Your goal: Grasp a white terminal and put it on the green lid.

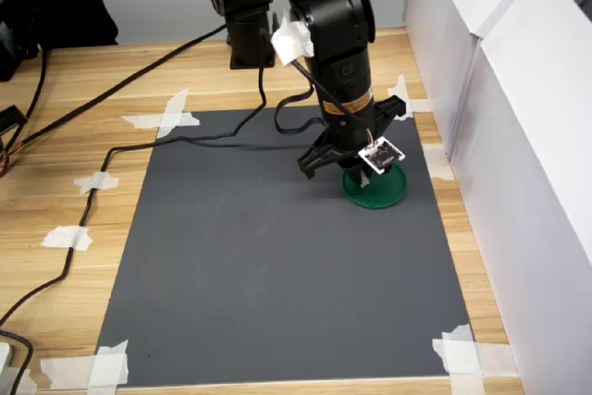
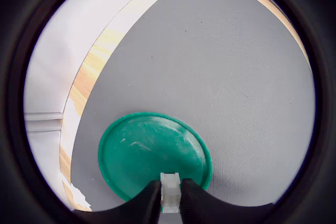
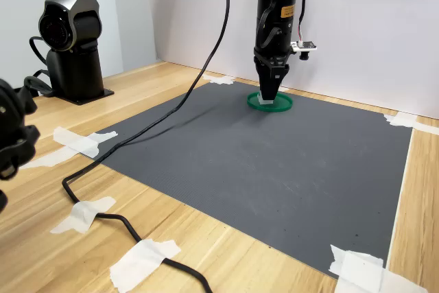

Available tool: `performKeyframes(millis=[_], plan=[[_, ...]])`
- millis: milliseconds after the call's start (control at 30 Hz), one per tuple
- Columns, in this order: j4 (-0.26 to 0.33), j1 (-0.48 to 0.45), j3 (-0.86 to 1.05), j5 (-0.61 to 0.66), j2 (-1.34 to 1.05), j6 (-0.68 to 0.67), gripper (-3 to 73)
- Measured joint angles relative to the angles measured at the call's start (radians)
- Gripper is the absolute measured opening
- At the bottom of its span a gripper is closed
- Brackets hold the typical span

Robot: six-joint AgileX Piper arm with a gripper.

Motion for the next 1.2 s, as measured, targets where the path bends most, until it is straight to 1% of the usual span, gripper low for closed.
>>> performKeyframes(millis=[233,333,433,633,700,800,933,1067,1133,1200], plan=[[0.000,0.000,0.000,-0.012,-0.001,0.000,34.4],[0.001,0.000,0.000,-0.016,-0.019,0.000,40.0],[0.012,0.000,0.000,-0.016,-0.058,0.000,42.7],[0.045,0.000,0.004,-0.030,-0.181,0.000,42.9],[0.046,-0.003,0.021,-0.055,-0.240,0.000,40.7],[0.050,-0.040,0.086,-0.116,-0.336,0.000,32.4],[0.036,-0.162,0.223,-0.231,-0.488,0.001,16.7],[-0.017,-0.288,0.402,-0.376,-0.673,0.001,3.3],[-0.042,-0.335,0.491,-0.443,-0.762,0.001,0.2],[-0.055,-0.373,0.596,-0.508,-0.864,0.001,-0.8]])
